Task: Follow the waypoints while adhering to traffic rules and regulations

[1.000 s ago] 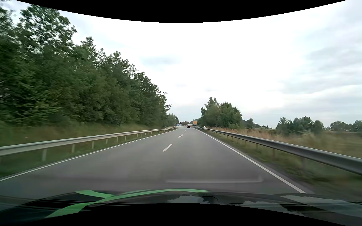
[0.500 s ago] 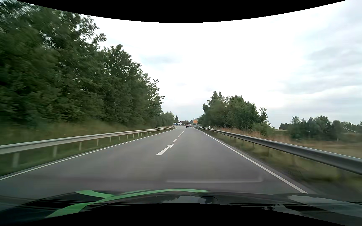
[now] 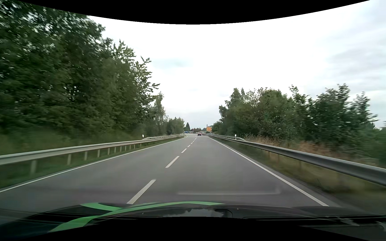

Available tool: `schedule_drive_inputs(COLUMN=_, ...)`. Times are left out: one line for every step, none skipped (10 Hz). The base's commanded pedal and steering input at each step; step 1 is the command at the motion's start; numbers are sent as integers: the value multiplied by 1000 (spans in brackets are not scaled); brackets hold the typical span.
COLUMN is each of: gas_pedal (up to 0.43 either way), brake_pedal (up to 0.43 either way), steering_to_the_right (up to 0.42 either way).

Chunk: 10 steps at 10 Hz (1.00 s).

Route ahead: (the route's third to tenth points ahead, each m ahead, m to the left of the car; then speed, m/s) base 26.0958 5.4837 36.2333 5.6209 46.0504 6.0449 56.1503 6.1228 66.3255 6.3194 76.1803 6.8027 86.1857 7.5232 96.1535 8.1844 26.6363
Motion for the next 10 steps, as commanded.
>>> schedule_drive_inputs(gas_pedal=287, brake_pedal=0, steering_to_the_right=-1)
schedule_drive_inputs(gas_pedal=311, brake_pedal=0, steering_to_the_right=-1)
schedule_drive_inputs(gas_pedal=319, brake_pedal=0, steering_to_the_right=-1)
schedule_drive_inputs(gas_pedal=339, brake_pedal=0, steering_to_the_right=-1)
schedule_drive_inputs(gas_pedal=350, brake_pedal=0, steering_to_the_right=-1)
schedule_drive_inputs(gas_pedal=358, brake_pedal=0, steering_to_the_right=-2)
schedule_drive_inputs(gas_pedal=358, brake_pedal=0, steering_to_the_right=-2)
schedule_drive_inputs(gas_pedal=358, brake_pedal=0, steering_to_the_right=-4)
schedule_drive_inputs(gas_pedal=358, brake_pedal=0, steering_to_the_right=-5)
schedule_drive_inputs(gas_pedal=319, brake_pedal=0, steering_to_the_right=-6)
